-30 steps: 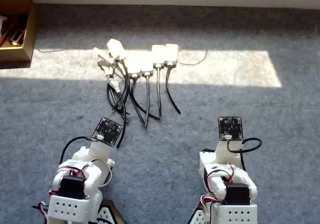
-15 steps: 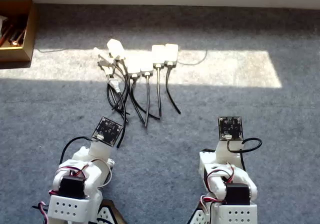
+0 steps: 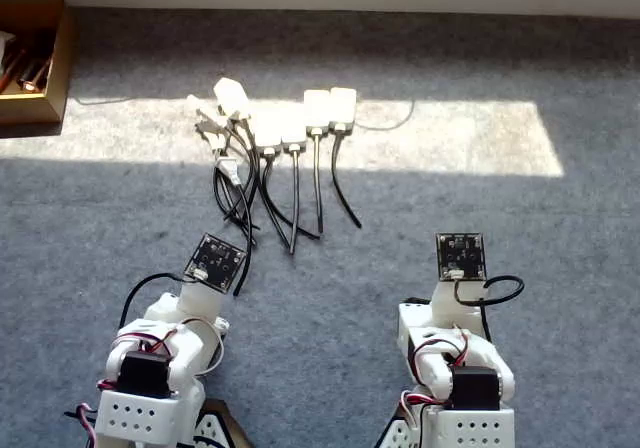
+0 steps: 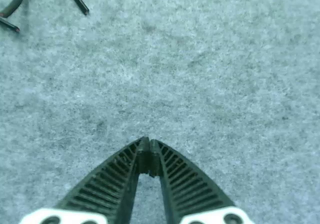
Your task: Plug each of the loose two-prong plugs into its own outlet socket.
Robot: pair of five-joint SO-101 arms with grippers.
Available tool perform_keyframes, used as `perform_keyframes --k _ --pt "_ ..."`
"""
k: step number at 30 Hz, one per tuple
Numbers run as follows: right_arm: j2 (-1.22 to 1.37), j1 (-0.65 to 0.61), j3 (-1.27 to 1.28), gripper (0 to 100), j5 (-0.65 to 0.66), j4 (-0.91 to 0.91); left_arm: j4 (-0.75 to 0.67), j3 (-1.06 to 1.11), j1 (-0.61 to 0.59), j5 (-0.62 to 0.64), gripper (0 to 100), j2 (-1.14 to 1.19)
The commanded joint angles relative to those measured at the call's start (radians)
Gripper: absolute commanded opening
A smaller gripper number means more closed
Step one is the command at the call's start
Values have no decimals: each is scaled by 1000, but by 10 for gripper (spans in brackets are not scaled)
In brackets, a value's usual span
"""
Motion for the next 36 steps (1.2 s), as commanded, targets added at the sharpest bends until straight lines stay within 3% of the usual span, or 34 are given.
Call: perform_keyframes --k 1,15,27,30,36 --pt "-10 -2 137 9 -8 7 3 19 -1 6 6 -4" --pt "-10 -48 137 9 -9 5 3 19 85 8 6 -2" --pt "-10 -236 137 9 -8 -88 0 19 394 6 6 -4" --pt "-10 -242 137 9 43 -137 -34 19 343 -5 7 -4" --pt "-10 -160 137 9 434 -234 -267 19 30 -199 7 -5"
